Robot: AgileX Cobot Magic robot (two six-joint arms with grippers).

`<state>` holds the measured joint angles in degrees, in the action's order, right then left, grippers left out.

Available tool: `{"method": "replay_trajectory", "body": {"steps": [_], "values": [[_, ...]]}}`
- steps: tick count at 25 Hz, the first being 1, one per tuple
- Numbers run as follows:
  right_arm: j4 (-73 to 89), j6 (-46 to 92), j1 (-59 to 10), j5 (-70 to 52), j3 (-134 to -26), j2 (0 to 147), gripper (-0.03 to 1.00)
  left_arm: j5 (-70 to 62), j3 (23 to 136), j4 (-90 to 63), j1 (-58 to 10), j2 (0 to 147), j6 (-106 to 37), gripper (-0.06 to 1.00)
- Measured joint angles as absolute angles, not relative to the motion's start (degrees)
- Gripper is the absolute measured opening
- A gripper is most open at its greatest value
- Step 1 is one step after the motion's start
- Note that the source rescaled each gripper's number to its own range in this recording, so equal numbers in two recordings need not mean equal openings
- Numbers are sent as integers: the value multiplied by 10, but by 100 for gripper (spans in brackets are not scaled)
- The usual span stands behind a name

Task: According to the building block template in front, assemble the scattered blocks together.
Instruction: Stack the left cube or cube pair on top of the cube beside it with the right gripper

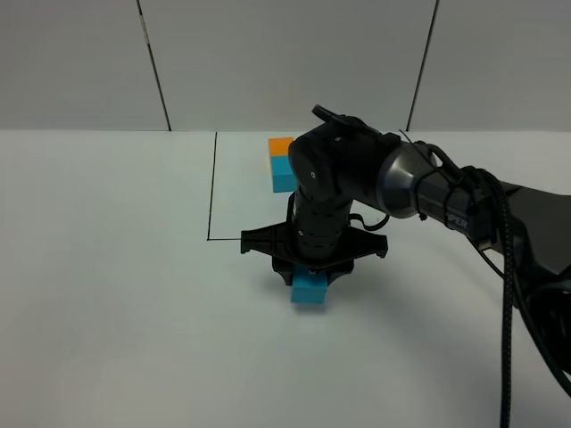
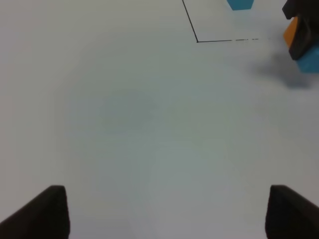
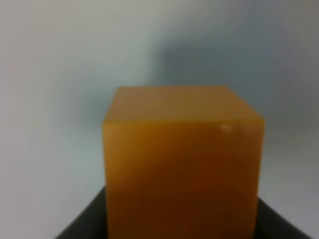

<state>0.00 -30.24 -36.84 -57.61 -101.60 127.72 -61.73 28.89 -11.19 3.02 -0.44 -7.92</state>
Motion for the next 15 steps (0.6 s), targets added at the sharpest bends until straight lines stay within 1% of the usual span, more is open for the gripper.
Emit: {"method": "replay_trajectory", "body": {"steps": [9,15], "values": [[-18,-343,-380,-579,-1026,1321,1,-617,289,-112,30,-4,-77,68],[-93,-357,-389,-601,-1030,1326,1,-617,289,-112,30,-4,-77,68]]}}
